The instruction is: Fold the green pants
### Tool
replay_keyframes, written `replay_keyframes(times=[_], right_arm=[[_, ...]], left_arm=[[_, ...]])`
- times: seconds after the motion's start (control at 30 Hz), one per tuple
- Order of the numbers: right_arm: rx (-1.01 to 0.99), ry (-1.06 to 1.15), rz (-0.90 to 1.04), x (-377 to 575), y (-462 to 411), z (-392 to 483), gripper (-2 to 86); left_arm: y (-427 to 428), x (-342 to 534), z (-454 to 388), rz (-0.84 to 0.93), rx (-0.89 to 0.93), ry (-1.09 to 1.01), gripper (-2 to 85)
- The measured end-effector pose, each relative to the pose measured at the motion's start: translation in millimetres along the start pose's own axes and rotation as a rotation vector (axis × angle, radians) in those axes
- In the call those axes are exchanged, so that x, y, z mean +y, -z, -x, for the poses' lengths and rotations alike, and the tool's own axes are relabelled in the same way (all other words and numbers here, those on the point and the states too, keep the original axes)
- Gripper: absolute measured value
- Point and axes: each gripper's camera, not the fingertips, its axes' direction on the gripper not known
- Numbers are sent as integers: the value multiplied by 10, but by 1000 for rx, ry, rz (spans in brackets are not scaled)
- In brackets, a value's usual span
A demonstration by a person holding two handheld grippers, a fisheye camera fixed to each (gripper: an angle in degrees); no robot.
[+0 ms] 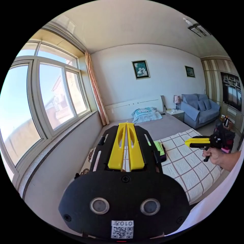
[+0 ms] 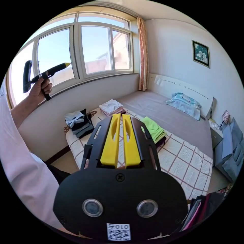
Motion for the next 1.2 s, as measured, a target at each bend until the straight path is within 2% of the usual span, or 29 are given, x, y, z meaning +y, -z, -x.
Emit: replay_keyframes(times=[0.13, 0.2, 0.27, 0.43, 0.63, 0.7, 0.8, 0.97, 1.07, 1.2], right_arm=[[54, 48, -7, -268, 113, -113, 52], [52, -13, 71, -501, 18, -302, 148], [33, -57, 160, -649, -133, -475, 160], [45, -129, 189, -903, -539, -992, 139], [102, -452, 326, -1016, -1280, -1955, 133], [78, -606, 347, -1056, -1488, -2334, 142], [58, -724, 391, -1169, -1698, -2664, 151], [55, -850, 511, -1486, -1850, -2967, 157], [64, -878, 594, -1685, -1848, -3043, 146], [182, -844, 609, -2167, -1627, -3091, 130]], left_arm=[[-284, 378, -18, 35, 46, -32, -2], [-450, 579, 24, 50, 80, -15, -1], [-687, 860, 99, 63, 110, 9, 2], [-1184, 1460, 212, 93, 174, 20, 11], [-1616, 2090, 214, 165, 46, -95, -1], [-1704, 2285, 250, 201, 46, -97, -2], [-1789, 2657, 336, 270, 63, -82, -3], [-1865, 3163, 545, 401, 111, -27, -3], [-1896, 3312, 657, 418, 133, -10, -3], [-1956, 3434, 758, 419, 145, -16, -3]])
